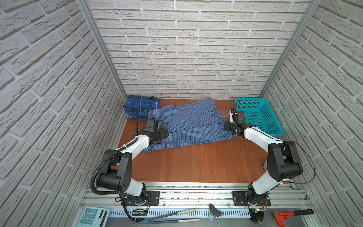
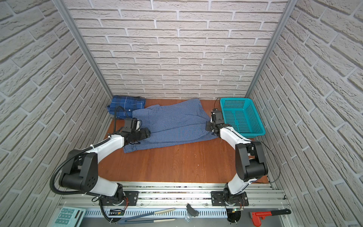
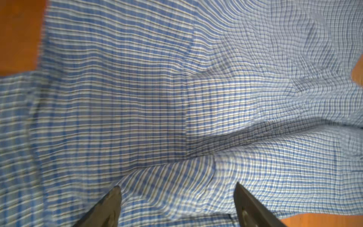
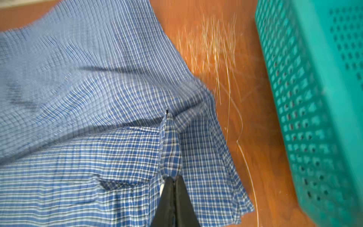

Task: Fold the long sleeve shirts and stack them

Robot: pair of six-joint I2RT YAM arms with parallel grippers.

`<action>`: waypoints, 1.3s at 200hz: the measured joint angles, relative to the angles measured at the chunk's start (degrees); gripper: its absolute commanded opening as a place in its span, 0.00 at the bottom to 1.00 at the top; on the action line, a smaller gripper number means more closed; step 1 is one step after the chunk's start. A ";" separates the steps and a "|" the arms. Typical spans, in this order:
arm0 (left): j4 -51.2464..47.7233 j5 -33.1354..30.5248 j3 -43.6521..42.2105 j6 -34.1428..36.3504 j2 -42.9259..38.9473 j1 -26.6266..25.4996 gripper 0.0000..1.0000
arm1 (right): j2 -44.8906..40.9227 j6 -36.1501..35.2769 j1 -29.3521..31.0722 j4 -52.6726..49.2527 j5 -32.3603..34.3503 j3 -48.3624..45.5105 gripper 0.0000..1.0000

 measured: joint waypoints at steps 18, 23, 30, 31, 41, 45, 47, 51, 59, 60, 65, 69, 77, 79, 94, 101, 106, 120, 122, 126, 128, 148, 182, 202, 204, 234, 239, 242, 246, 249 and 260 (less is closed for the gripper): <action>-0.50 -0.96 2.86 -0.07 2.60 -0.44 0.88 | -1.14 -0.22 -0.61 -1.09 -2.93 2.38 0.06; -0.42 -1.09 3.52 -0.11 3.30 -0.46 0.88 | -1.73 -0.22 -0.72 -1.16 -3.69 2.67 0.06; -0.13 -1.20 4.07 -0.31 4.00 -0.63 0.87 | -2.73 -0.24 -0.79 -1.18 -4.42 2.80 0.06; -0.07 -1.20 4.11 -0.31 4.11 -0.66 0.87 | -2.97 -0.22 -0.81 -1.18 -4.63 2.80 0.06; 0.37 -1.33 3.98 -0.76 4.50 -0.83 0.84 | -4.52 -0.31 -0.81 -1.31 -5.14 2.80 0.06; 0.52 -1.33 3.78 -0.87 4.50 -0.92 0.83 | -5.11 -0.33 -0.81 -1.29 -5.27 2.80 0.06; 0.59 -1.36 3.65 -0.96 4.50 -0.96 0.83 | -5.38 -0.42 -0.83 -1.27 -5.29 2.80 0.06; 0.87 -1.33 3.34 -1.16 4.50 -1.09 0.82 | -5.84 -0.48 -0.83 -1.25 -5.38 2.82 0.06; 1.20 -1.29 2.71 -1.57 4.50 -1.31 0.81 | -6.27 -0.66 -0.90 -1.31 -5.40 2.99 0.06; 1.22 -1.29 2.64 -1.64 4.50 -1.33 0.81 | -6.27 -0.66 -0.92 -1.33 -5.42 3.02 0.06; 1.46 -1.25 2.14 -1.77 4.50 -1.42 0.81 | -6.27 -0.74 -1.07 -1.49 -5.53 3.30 0.06; 1.62 -1.22 1.66 -1.84 4.50 -1.49 0.80 | -6.19 -0.81 -1.22 -1.49 -5.60 3.48 0.06; 1.68 -1.11 0.72 -2.01 4.50 -1.64 0.79 | -5.92 -1.05 -1.64 -1.49 -5.60 3.61 0.06; 1.66 -1.11 0.48 -2.03 4.48 -1.66 0.79 | -5.88 -1.11 -1.73 -1.49 -5.60 3.61 0.06; 1.75 -1.11 -1.49 -2.05 4.37 -1.84 0.77 | -5.64 -1.62 -2.73 -1.57 -5.81 3.30 0.06; 1.64 -1.14 -2.25 -2.05 4.28 -1.84 0.76 | -5.64 -1.84 -3.10 -1.57 -5.86 2.95 0.06; 1.55 -1.18 -2.69 -1.99 4.26 -1.84 0.76 | -5.62 -2.01 -3.37 -1.60 -5.99 2.73 0.06; 1.16 -1.55 -3.50 -1.68 3.85 -1.84 0.78 | -5.44 -2.64 -4.11 -1.40 -6.16 2.16 0.06; 1.14 -1.60 -3.56 -1.64 3.76 -1.84 0.78 | -5.38 -2.73 -4.22 -1.40 -6.23 2.08 0.06; 1.05 -1.70 -3.67 -1.57 3.58 -1.81 0.79 | -5.29 -2.89 -4.39 -1.40 -6.25 1.99 0.06; 0.98 -1.79 -3.74 -1.60 3.43 -1.77 0.79 | -5.16 -2.99 -4.52 -1.40 -6.34 1.97 0.06; 0.04 -2.38 -4.02 -1.53 1.64 -1.25 0.80 | -3.65 -3.45 -5.64 -0.87 -6.71 1.64 0.06; -2.45 -3.41 -4.26 -0.90 -3.76 2.47 0.83 | -1.07 -3.48 -6.32 0.44 -9.73 -1.81 0.06; -4.24 -4.70 -3.76 -0.31 -6.91 4.20 0.86 | -0.83 -3.30 -6.32 0.44 -11.37 -3.76 0.07; -4.48 -4.81 -3.56 -0.28 -7.13 4.24 0.87 | -0.83 -3.23 -6.32 0.39 -11.43 -3.85 0.07; -6.78 -5.70 0.94 0.66 -7.58 2.23 0.90 | -0.83 -3.23 -6.21 0.37 -9.14 -3.89 0.06; -6.86 -5.77 1.60 0.83 -7.58 1.68 0.91 | -0.83 -3.23 -6.19 0.11 -8.24 -3.76 0.06; -6.84 -5.86 1.92 1.01 -7.58 1.40 0.91 | -0.83 -3.23 -6.19 -0.17 -7.76 -3.63 0.07; -6.84 -5.90 2.32 1.03 -7.58 1.01 0.92 | -0.85 -3.26 -6.21 -0.50 -7.19 -3.43 0.07; -6.75 -5.92 2.51 1.11 -7.58 0.72 0.93 | -0.92 -3.26 -6.21 -0.81 -6.56 -3.26 0.07; -6.73 -5.88 2.86 1.44 -7.56 0.02 0.93 | -1.51 -3.56 -6.21 -1.36 -5.27 -2.93 0.08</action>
